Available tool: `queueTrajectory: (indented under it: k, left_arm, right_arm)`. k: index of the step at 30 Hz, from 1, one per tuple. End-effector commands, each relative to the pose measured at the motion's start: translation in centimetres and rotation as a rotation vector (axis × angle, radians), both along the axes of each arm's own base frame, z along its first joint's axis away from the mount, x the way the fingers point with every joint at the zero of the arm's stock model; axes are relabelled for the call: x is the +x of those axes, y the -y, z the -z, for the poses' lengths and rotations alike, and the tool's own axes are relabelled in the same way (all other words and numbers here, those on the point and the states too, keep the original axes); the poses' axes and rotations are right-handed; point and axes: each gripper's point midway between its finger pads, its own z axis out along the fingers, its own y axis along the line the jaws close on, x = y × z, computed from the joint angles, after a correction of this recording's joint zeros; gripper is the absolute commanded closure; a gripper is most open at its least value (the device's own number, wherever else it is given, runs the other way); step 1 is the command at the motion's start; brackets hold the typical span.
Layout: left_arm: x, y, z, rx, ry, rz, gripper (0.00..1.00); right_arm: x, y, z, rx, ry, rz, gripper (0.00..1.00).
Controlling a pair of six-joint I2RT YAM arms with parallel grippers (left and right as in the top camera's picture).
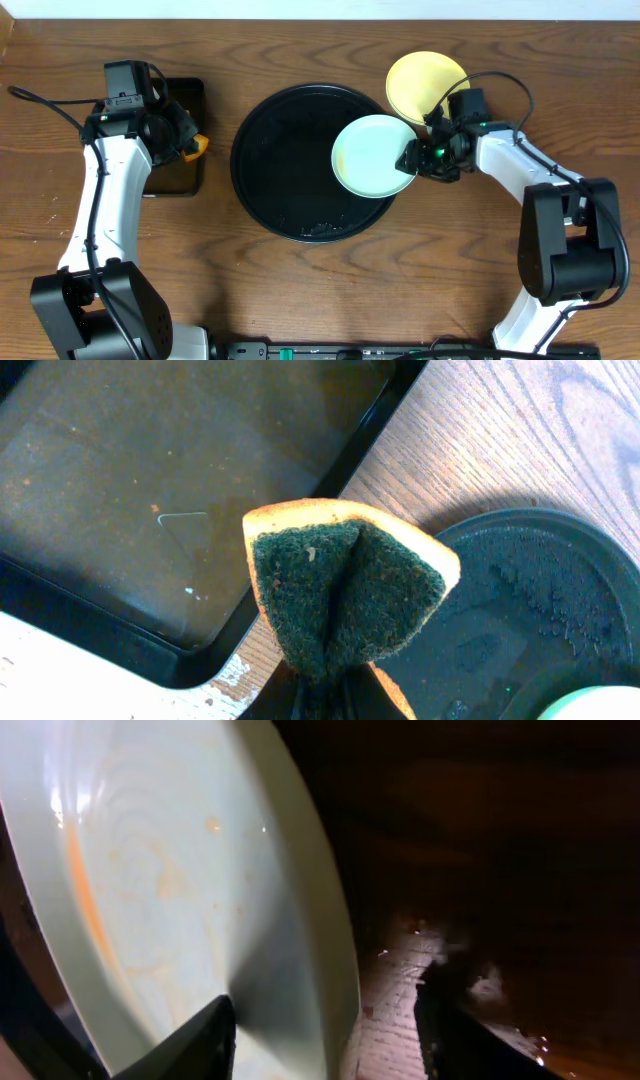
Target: Clean dirty plates on tray and stack at the side
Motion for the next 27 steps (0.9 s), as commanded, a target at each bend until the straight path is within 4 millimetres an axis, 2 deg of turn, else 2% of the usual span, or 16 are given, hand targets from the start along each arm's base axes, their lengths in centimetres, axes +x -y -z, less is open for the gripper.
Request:
queueTrajectory:
  k: [1, 6, 9, 14, 18, 21, 27]
  left_arm:
    - [-0.1, -0.1, 0.3, 0.005, -0.009, 0.006, 0.91]
    - [-0.1, -0.1, 0.3, 0.005, -0.009, 0.006, 0.91]
    - [-0.1, -0.1, 0.3, 0.005, -0.009, 0.006, 0.91]
    - [-0.1, -0.1, 0.3, 0.005, -0.009, 0.006, 0.91]
    - [-0.1, -0.1, 0.3, 0.005, -0.009, 0.006, 0.91]
    - [-0.1, -0.1, 0.3, 0.005, -0.009, 0.006, 0.91]
    - [-0.1, -0.1, 0.3, 0.005, -0.008, 0.006, 0.91]
  right_arm:
    - [-0.3, -0.5, 0.5, 0.032, -0.011, 0.008, 0.51]
    - [0.5, -0.9, 0.0, 0.061, 0.02, 0.009, 0.78]
    - [1.0, -1.0, -0.1, 0.066, 0.039, 0.018, 0.99]
    - [2.1, -1.1, -0.9, 0.072, 0.091, 0.015, 0.99]
    - [3.3, -1.2, -2.7, 0.074, 0.154, -0.006, 0.99]
    - [4.3, -1.2, -5.1, 0.071, 0.215, -0.01, 0.99]
    - [5.3, 1.1, -11.5, -0.124, 0.37, 0.009, 0.99]
